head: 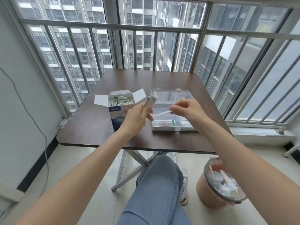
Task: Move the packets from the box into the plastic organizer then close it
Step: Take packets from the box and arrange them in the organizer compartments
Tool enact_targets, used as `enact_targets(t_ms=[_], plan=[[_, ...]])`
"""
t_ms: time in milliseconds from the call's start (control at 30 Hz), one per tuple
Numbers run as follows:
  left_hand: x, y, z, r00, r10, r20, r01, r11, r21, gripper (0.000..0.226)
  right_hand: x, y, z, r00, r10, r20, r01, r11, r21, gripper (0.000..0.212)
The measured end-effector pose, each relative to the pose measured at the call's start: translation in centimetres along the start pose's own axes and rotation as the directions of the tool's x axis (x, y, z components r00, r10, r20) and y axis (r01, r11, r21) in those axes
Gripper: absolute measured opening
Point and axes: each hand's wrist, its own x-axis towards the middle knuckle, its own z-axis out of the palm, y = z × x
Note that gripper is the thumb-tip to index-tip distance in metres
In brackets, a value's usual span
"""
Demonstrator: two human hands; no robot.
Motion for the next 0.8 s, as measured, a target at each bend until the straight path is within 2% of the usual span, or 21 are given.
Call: enact_targets(t_ms=[100, 233, 300, 433, 567, 700, 733, 767, 800], plan=[[0.1, 0.1, 0.4, 1.000, 0.020, -0.015, -0.019, 0.998, 0.060, 0.031, 0.5, 0.7, 0.4, 0.997, 0.008, 0.081, 0.012, 0.968, -0.249, 0.014], [0.2, 0.3, 0.7, 1.000, 0.011, -0.001, -0.011, 0.997, 0.073, 0.030, 0.9, 1.5, 1.2, 0.996, -0.022, 0.090, 0.060, 0.896, -0.441, 0.017], [0.1, 0.4, 0.8, 1.000, -0.002, 0.017, 0.000, 0.997, 0.081, 0.029, 0.8, 1.8, 1.6, 0.995, -0.045, 0.089, 0.085, 0.849, -0.522, 0.012], [0.1, 0.5, 0.7, 0.999, -0.012, 0.045, 0.007, 0.993, 0.117, 0.027, 0.4, 1.8, 2.4, 0.986, -0.131, 0.107, 0.169, 0.768, -0.618, 0.009], [0.1, 0.4, 0.9, 0.998, -0.019, 0.059, 0.013, 0.995, 0.094, 0.026, 0.4, 2.4, 2.9, 0.981, -0.161, 0.107, 0.188, 0.664, -0.724, 0.010], [0.3, 0.2, 0.8, 0.996, -0.050, 0.073, 0.054, 0.997, -0.053, 0.020, 0.4, 2.4, 2.9, 0.977, -0.184, 0.107, 0.192, 0.545, -0.816, 0.014], [0.3, 0.2, 0.7, 0.995, -0.062, 0.081, 0.072, 0.989, -0.128, 0.017, 0.4, 2.1, 2.8, 0.977, -0.189, 0.096, 0.191, 0.594, -0.781, 0.016], [0.2, 0.3, 0.5, 0.993, -0.072, 0.097, 0.092, 0.973, -0.211, 0.013, 0.3, 1.5, 2.6, 0.982, -0.176, 0.074, 0.179, 0.715, -0.675, 0.017], [0.1, 0.5, 0.4, 0.990, -0.075, 0.120, 0.108, 0.950, -0.294, 0.011, 0.1, 0.6, 2.3, 0.990, -0.132, 0.057, 0.143, 0.862, -0.486, 0.018]])
